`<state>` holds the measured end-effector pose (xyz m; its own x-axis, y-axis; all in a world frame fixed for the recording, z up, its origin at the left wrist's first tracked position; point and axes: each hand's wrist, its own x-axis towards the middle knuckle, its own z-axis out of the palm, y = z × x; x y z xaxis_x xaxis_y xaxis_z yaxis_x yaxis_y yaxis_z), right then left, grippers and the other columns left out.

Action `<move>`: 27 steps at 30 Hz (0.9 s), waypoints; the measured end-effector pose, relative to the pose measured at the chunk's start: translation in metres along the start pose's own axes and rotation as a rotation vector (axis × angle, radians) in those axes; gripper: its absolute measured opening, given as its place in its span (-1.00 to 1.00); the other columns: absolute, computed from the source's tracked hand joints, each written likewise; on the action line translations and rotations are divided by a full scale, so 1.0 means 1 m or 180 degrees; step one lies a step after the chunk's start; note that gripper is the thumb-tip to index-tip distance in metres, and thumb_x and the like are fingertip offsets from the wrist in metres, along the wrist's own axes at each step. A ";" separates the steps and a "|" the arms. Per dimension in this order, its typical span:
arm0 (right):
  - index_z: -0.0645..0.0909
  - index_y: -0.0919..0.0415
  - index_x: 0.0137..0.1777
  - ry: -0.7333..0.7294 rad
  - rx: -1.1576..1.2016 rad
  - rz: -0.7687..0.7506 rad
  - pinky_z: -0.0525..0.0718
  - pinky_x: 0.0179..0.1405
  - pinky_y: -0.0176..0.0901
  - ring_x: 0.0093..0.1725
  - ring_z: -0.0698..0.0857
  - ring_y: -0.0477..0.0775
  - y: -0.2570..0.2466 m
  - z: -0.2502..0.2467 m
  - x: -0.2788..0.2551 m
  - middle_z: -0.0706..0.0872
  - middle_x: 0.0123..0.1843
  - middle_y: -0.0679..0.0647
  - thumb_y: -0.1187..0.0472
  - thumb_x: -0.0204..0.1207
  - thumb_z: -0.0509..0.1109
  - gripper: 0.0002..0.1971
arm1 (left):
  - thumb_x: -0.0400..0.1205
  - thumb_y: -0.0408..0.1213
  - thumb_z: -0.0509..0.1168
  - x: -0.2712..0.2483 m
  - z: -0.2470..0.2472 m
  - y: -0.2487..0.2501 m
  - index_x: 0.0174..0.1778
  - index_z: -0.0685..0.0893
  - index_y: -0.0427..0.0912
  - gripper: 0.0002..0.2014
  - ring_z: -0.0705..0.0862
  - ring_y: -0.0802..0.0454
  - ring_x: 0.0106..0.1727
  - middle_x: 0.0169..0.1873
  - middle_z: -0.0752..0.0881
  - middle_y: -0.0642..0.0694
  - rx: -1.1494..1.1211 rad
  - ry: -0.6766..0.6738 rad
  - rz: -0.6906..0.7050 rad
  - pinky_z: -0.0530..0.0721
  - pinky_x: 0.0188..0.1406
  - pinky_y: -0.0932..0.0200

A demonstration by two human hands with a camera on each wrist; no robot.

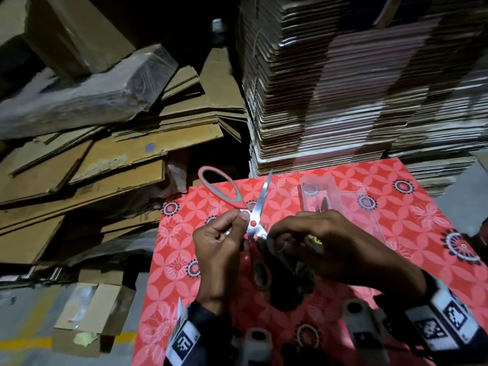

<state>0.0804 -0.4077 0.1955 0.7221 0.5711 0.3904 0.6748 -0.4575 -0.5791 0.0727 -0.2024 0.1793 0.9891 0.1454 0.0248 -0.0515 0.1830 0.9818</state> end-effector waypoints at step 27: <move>0.77 0.05 0.44 -0.0556 0.2586 0.1217 0.62 0.47 -0.03 0.59 0.59 0.19 0.038 0.040 -0.007 0.72 0.48 0.18 0.51 0.77 0.26 -0.55 | 0.71 -0.52 0.32 0.026 -0.007 -0.010 -0.03 0.76 -0.46 -0.88 0.89 0.00 -0.07 -0.13 0.87 -0.24 -0.1731 0.0802 -0.1161 0.87 0.02 0.16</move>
<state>0.0950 -0.4017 0.1427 0.7965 0.6046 -0.0071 0.0321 -0.0540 -0.9980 0.0979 -0.1937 0.1689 0.8976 0.1911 -0.3972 0.1506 0.7139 0.6839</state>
